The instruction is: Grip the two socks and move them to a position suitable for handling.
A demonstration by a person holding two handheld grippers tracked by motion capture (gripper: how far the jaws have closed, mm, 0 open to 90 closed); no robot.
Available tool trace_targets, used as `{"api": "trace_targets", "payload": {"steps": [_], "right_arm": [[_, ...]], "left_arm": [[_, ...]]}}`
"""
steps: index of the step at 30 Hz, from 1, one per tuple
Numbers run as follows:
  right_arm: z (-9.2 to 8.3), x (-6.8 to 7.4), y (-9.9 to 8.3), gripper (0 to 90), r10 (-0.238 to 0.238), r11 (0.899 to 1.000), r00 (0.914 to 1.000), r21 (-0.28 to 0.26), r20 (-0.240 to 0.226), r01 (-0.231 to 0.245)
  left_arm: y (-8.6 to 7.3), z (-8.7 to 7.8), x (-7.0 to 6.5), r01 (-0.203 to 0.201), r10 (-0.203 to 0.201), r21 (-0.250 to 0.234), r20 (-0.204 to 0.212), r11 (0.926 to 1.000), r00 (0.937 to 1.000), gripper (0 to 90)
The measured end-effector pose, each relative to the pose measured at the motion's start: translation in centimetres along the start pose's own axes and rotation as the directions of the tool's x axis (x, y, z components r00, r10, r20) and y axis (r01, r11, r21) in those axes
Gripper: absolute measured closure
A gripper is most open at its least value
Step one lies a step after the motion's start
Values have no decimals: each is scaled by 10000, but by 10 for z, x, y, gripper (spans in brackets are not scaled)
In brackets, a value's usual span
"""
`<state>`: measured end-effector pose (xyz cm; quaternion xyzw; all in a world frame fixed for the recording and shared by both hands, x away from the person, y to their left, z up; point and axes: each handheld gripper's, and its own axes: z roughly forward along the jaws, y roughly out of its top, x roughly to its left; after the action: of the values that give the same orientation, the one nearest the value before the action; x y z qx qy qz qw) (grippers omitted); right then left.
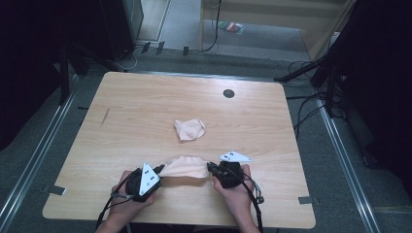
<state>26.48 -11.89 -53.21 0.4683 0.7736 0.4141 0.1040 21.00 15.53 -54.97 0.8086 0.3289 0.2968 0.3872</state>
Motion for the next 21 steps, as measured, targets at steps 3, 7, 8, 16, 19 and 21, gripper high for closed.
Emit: {"api": "trace_targets", "payload": {"steps": [3,7,8,16,19,21], "right_arm": [[1,-3,-1,890,-196,9998,9996,99,206,194],[3,-7,-3,885,-393,9992,9991,120,143,392],[4,-7,-4,880,-526,9984,9985,224,167,522],[1,-14,-3,750,-547,9984,9983,135,203,544],[-6,-17,-2,719,-405,9992,9990,-60,196,406],[-7,-17,-2,718,-389,9992,9990,-89,231,391]], "left_arm": [[-2,-1,3,-3,16,-219,600,9998,9982,615],[-2,-1,9,366,-316,-296,1548,9989,9874,427],[-3,-2,11,424,-365,-330,1619,9986,9861,381],[-4,-19,46,2619,-2158,-1072,3215,9591,9220,289],[-6,-17,60,3880,-3499,-755,3013,9185,8870,359],[-7,-16,62,4049,-3726,-559,2934,9126,8804,384]]}}
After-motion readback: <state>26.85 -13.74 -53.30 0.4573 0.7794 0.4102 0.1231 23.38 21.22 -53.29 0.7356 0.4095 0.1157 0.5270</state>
